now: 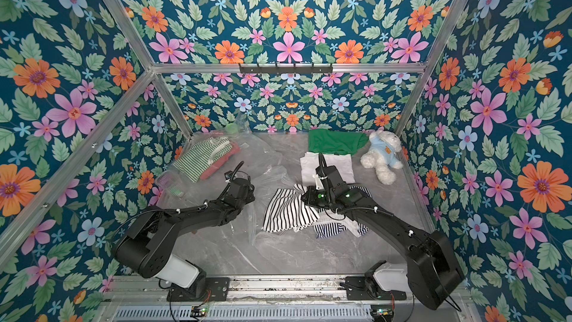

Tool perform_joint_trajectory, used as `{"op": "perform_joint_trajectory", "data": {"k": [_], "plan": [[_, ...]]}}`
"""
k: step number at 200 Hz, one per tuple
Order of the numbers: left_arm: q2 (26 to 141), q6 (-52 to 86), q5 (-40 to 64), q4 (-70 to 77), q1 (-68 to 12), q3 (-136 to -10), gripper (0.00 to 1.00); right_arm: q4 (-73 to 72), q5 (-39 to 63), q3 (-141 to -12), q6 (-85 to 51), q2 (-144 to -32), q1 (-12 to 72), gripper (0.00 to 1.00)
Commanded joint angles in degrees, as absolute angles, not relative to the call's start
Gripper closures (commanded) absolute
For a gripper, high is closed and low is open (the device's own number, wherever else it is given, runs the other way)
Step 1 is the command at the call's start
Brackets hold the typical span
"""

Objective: Take the tank top out of the vacuum bag
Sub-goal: Take out the tank top from the vacuum bag.

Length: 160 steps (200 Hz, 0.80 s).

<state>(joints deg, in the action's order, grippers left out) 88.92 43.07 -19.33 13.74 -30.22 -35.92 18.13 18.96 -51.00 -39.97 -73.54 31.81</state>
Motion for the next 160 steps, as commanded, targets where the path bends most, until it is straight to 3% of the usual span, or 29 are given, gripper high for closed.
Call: {"op": "perform_joint_trajectory", "data": {"k": [1,99,160], "plan": [[89.8,42.6,-18.8,14.6,-30.3,-36.5,1.00,30.6,15.4,-52.6,-35.5,-71.1,29.5,1.00],[91.1,42.6,-18.1,15.1,-30.3,-37.0,1.00,47.1,14.1,-57.0,-24.6,-64.3,12.3,1.00],[91.1,42.5,-18.3,14.8,-30.2,-37.1,1.00,48.9,9.2,-56.0,-24.5,-65.1,9.2,1.00]]}}
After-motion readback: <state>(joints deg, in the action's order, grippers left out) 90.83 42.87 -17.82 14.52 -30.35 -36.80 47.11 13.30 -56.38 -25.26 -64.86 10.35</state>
